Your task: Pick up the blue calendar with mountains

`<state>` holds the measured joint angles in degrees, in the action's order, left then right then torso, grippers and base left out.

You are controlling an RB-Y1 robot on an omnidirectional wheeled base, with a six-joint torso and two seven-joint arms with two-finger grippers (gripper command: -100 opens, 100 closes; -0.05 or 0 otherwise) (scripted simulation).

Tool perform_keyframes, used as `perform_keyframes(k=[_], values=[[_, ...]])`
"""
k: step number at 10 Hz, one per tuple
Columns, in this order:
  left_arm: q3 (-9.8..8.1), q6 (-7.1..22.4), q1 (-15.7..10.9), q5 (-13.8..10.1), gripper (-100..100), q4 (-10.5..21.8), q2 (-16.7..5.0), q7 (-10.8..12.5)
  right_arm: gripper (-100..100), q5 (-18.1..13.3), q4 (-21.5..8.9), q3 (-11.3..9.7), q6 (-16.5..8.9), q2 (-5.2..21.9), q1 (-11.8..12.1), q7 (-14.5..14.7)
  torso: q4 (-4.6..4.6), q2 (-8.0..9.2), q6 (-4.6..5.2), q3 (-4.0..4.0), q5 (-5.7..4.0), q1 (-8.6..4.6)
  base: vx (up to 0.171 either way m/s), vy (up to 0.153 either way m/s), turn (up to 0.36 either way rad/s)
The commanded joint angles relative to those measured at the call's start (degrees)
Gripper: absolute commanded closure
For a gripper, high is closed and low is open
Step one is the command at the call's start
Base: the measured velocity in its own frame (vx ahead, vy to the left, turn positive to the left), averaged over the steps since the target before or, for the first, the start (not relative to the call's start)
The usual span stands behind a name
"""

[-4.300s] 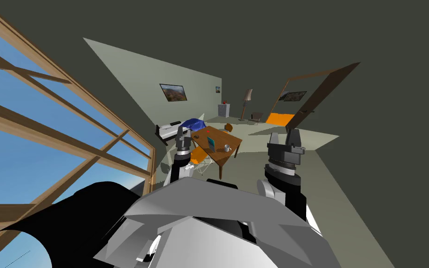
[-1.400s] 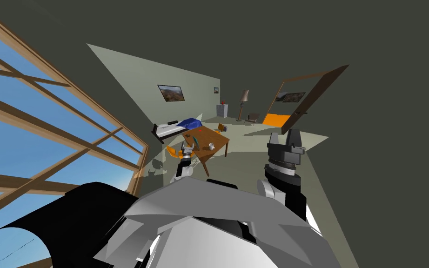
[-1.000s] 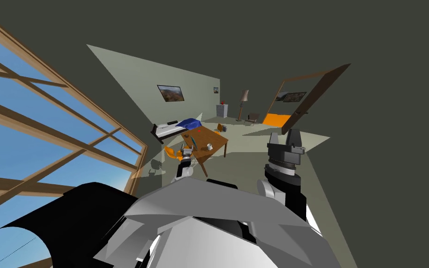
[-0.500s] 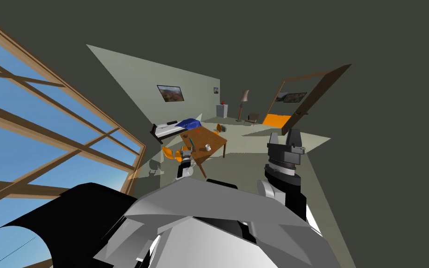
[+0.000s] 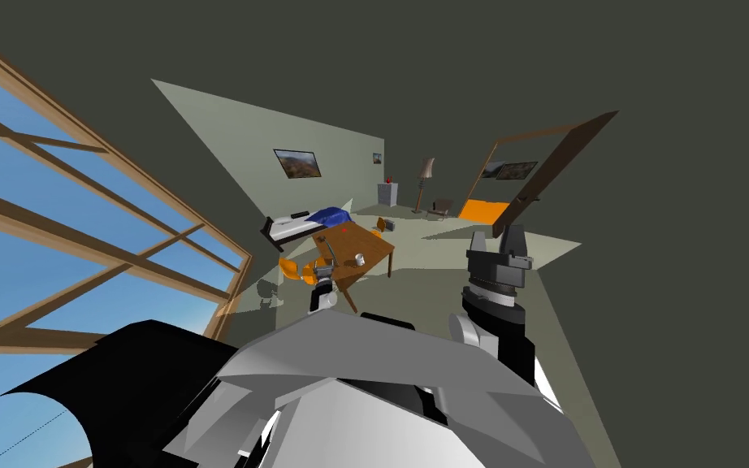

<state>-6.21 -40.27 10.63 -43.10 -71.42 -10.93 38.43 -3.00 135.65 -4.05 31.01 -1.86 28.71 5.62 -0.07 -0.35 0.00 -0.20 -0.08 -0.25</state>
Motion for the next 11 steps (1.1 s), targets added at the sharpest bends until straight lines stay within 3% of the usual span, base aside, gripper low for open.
perform_keyframes(k=[1, 2, 3, 4, 9, 11], values=[[-0.59, -0.42, -1.36, -2.86, -100, 2.86, -0.17, 2.57, 0, 0.0, 0.0, 0.0, 0.0, 0.0, 0.0, 0.0, 0.0, 0.0, 0.0, 0.0, 0.0, 0.0, 0.112, -0.085, 0.02], [-0.59, -0.42, -1.36, -3.53, -100, 3.76, -0.17, 2.57, 0, 0.0, 0.0, 0.0, 0.0, 0.0, 0.0, 0.0, -0.02, -0.07, 0.0, -0.04, -0.01, -0.01, 0.079, -0.067, 0.006], [-0.84, -0.86, -2.21, -5.45, -100, 5.31, -0.3, 4.1, 0, 0.0, 0.0, 0.0, 0.0, 0.0, 0.0, 0.0, -0.01, 0.01, 0.0, -0.01, 0.0, 0.03, 0.069, -0.062, 0.013], [-0.84, -0.86, -2.21, -5.45, -100, 6.0, -0.3, 4.1, 0, 0.0, 0.0, 0.0, 0.0, 0.0, 0.0, 0.0, 0.0, 0.05, -0.01, 0.02, 0.0, 0.06, 0.057, -0.04, 0.01], [-1.91, -2.73, -6.28, -13.86, -100, 15.42, -0.82, 10.75, 0, 0.0, 0.0, 0.0, 0.0, 0.01, 0.01, 0.0, -0.06, -0.25, 0.0, -0.15, 0.02, 0.15, 0.126, -0.039, 0.017], [-2.07, -3.02, -7.02, -15.23, -100, 17.08, -0.91, 11.83, 0, 0.0, 0.0, 0.01, 0.0, 0.01, 0.0, 0.0, -0.04, -0.12, -0.01, -0.08, 0.04, 0.27, 0.096, -0.001, 0.006]])
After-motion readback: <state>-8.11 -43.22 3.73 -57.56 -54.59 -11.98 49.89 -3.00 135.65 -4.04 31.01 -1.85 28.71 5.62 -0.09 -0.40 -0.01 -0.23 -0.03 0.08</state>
